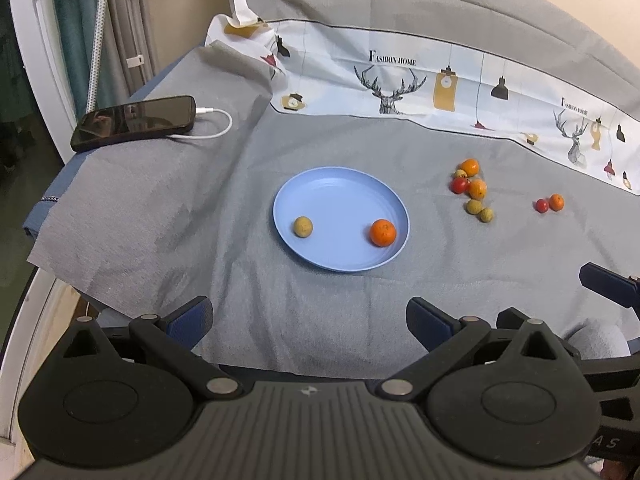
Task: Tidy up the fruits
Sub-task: 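Lift both open tools away from the plate, then grasp the red tomato with the left tool while the right tool grasps the plastic-wrapped orange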
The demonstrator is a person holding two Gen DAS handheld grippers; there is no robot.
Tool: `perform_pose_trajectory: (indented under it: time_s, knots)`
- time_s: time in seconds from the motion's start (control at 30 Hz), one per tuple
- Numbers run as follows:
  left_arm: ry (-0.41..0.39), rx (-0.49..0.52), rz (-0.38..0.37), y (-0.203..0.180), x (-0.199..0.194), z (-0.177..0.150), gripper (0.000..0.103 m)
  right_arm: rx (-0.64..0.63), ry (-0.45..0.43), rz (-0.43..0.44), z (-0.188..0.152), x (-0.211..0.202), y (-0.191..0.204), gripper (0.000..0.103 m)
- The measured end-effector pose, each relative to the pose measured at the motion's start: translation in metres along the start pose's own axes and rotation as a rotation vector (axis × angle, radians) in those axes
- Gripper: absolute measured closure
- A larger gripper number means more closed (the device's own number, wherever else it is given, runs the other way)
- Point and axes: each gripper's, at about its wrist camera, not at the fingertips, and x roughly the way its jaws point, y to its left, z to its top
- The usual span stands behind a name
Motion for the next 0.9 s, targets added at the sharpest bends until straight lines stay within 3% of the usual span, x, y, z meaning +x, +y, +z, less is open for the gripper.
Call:
perform_pose_trajectory:
  time_s: [0.53, 0.73, 0.9]
  knots:
    - [0.091, -0.004, 0.006, -0.003, 0.037, 0.009, 0.000, 0.074, 0.075, 0.007, -0.006, 0.034, -0.020, 0.003]
    - [0.128, -0.038, 0.004, -0.004, 0.057, 0.030, 0.000, 0.170, 0.068, -0.096, -0.002, 0.062, -0.066, 0.003]
    - [0.160, -0.022, 0.018, -0.018, 0.082, 0.052, 0.000, 0.240, 0.074, -0.228, 0.006, 0.115, -0.126, 0.003]
